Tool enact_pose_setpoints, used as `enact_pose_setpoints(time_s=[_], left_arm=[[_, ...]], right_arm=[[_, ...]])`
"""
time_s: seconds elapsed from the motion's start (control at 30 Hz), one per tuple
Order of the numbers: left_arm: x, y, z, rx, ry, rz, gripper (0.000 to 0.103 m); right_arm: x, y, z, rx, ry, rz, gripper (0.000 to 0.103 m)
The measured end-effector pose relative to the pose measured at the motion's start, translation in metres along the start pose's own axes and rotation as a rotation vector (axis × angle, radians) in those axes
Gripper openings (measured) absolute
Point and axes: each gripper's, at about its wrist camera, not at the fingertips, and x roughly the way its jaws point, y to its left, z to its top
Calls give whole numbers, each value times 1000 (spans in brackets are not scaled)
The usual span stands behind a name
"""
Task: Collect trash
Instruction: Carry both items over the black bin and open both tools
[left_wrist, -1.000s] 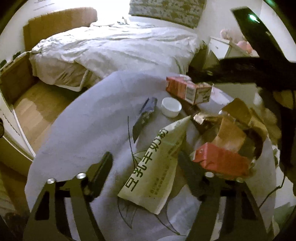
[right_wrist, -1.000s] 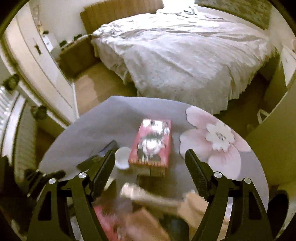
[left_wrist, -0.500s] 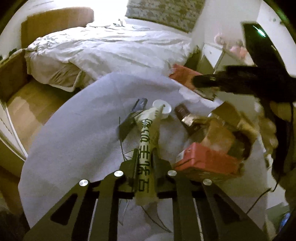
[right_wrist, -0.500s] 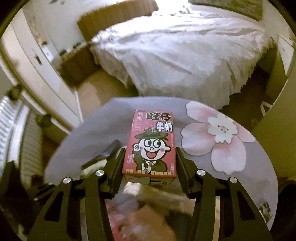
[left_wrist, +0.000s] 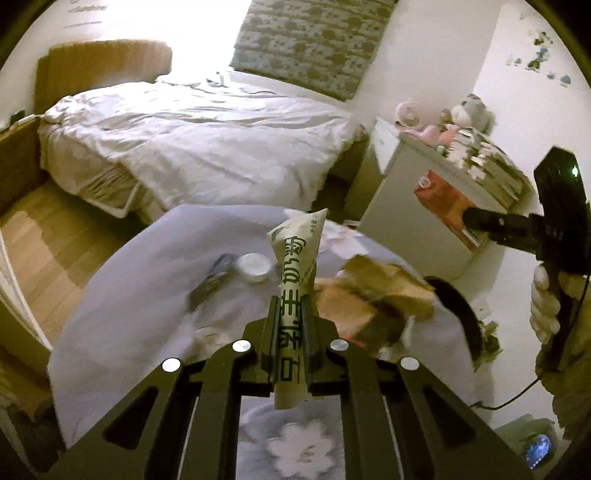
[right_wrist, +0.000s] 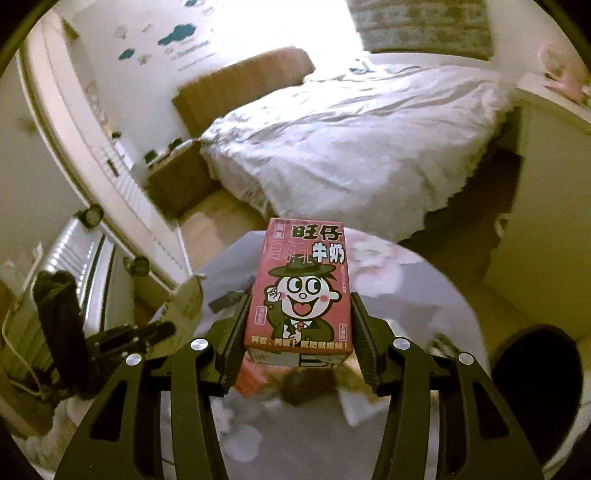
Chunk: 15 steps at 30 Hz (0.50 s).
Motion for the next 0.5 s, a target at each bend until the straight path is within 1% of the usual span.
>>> enact_pose_setpoints(time_s=[0.17, 0.27, 0.37, 0.5], left_arm=[[15, -46, 13, 46, 12, -85, 11], [28, -79, 18, 79, 27, -147, 11], [44, -118, 23, 119, 50, -216, 11], [64, -161, 23, 165, 78, -284, 11]], right_arm=[[-48, -54, -15, 90, -60, -67, 51], [-66, -85, -25, 152, -82, -94, 51], [-78, -114, -35, 209, -97, -123, 51], [-89, -148, -52, 272, -106, -160, 51]])
